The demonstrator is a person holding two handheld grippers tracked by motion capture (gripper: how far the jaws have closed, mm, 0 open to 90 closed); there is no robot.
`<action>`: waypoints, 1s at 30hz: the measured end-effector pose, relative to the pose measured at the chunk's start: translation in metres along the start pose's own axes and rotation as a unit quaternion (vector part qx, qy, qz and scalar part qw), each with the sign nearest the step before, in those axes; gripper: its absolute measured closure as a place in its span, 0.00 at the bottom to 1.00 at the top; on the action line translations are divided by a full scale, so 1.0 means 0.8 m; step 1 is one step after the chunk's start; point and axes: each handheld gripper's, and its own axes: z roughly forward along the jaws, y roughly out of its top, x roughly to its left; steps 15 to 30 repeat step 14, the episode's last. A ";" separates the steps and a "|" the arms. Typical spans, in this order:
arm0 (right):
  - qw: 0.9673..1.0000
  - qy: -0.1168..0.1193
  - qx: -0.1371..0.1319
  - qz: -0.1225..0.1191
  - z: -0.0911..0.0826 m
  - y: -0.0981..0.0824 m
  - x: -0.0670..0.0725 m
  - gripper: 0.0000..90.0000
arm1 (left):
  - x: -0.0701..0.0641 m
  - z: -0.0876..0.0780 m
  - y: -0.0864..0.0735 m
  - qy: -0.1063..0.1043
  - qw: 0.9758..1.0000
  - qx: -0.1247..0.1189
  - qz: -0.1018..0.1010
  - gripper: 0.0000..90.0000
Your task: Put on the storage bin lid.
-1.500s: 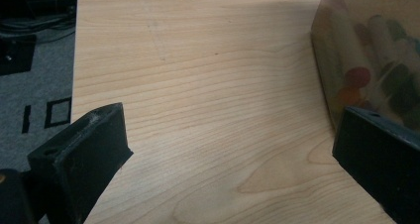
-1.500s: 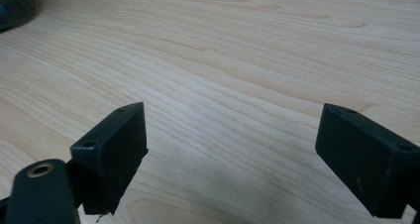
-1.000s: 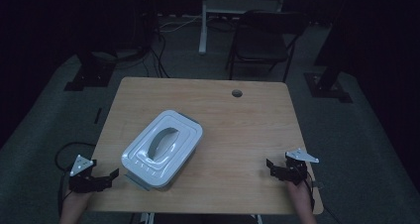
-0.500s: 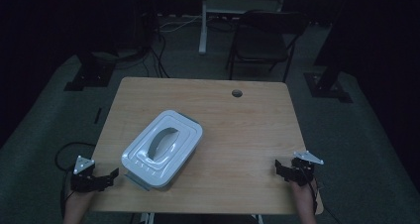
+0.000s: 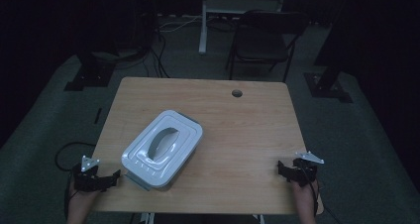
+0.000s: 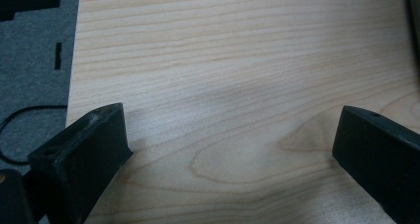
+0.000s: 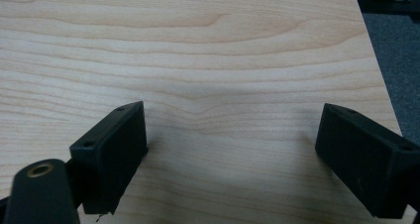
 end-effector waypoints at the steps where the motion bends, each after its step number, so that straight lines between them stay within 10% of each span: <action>1: 1.000 0.000 0.000 0.000 0.000 0.000 0.000 0.13 | -0.001 0.000 0.000 0.002 1.000 0.003 0.002 0.02; 30: 1.000 0.000 0.000 0.001 0.000 0.000 -0.001 0.13 | -0.002 0.003 0.001 0.008 1.000 0.012 0.004 0.02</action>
